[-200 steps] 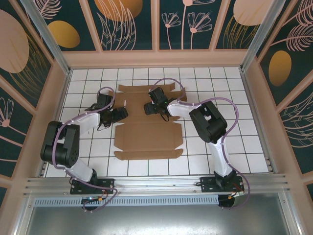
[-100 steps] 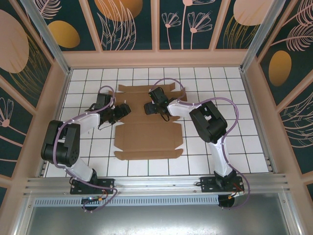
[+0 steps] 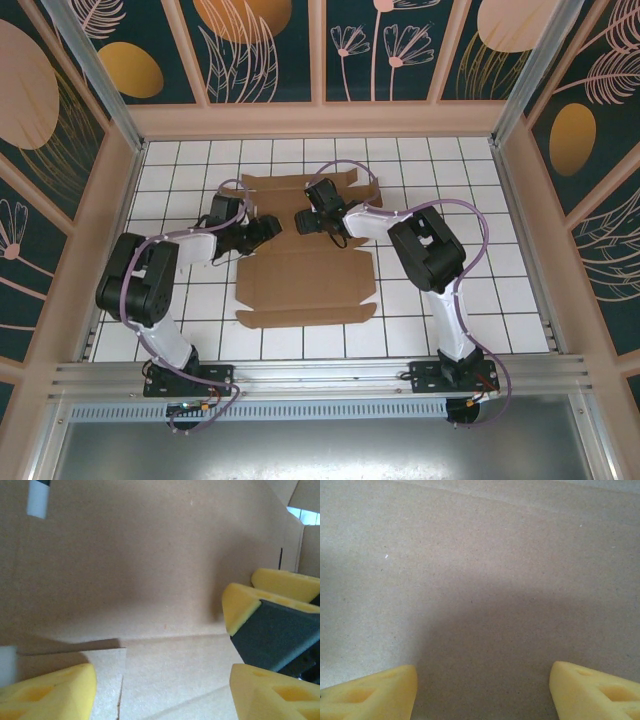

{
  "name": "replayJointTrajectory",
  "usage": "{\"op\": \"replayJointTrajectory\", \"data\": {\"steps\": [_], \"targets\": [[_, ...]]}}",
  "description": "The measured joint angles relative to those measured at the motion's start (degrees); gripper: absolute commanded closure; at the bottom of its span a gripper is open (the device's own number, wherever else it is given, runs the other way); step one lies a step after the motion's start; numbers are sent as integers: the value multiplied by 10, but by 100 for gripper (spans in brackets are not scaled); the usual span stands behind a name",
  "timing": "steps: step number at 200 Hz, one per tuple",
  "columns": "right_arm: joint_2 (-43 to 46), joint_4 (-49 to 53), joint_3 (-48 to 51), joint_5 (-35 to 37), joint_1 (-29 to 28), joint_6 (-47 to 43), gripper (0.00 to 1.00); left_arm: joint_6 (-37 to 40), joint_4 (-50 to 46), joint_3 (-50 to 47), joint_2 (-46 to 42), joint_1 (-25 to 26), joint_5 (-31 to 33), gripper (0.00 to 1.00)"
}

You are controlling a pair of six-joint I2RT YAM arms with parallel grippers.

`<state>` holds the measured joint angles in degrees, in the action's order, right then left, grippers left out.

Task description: Fold the paper box

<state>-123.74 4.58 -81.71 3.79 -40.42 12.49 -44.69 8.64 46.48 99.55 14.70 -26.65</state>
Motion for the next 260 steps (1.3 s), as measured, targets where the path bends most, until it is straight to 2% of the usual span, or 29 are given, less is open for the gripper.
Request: {"op": "replayJointTrajectory", "data": {"steps": [20, 49, 70, 82, 92, 98, 107, 116, 128, 152, 179, 209, 226, 260], "targets": [[8, -4, 9, -5, 3, 0, 29, -1, -4, 6, -1, 0, 6, 30], [50, 17, 48, -31, 3, 14, 30, 18, -73, 49, -31, 0, 40, 33], [86, 53, 74, -53, 3, 29, 32, 44, -119, 107, -81, -1, 69, 49], [108, 64, 84, -63, 3, 35, 37, 52, -125, 132, -116, -1, 79, 61], [127, 66, 91, -68, 5, 45, 45, 64, -126, 147, -143, 0, 80, 73], [138, 65, 92, -70, 6, 48, 55, 65, -126, 154, -156, 3, 81, 78], [152, 64, 92, -74, 10, 47, 75, 67, -125, 161, -167, 12, 81, 87], [161, 59, 92, -83, 17, 46, 86, 65, -124, 162, -169, 28, 81, 99], [165, 54, 88, -96, 30, 42, 100, 58, -116, 151, -162, 53, 72, 100], [139, 60, 57, -106, 52, 31, 100, 47, -97, 87, -133, 92, 54, 100], [81, 74, -5, -116, 69, 24, 100, 32, -115, 39, -92, 94, 66, 100], [-2, 107, -84, -113, 83, 15, 100, 7, -119, 41, -30, 93, 77, 100], [-37, 125, -106, -106, 85, 13, 97, -5, -122, 47, 5, 93, 79, 100], [-38, 118, -103, -87, 86, 11, 93, -4, -158, 110, 53, 93, 106, 100]]}}
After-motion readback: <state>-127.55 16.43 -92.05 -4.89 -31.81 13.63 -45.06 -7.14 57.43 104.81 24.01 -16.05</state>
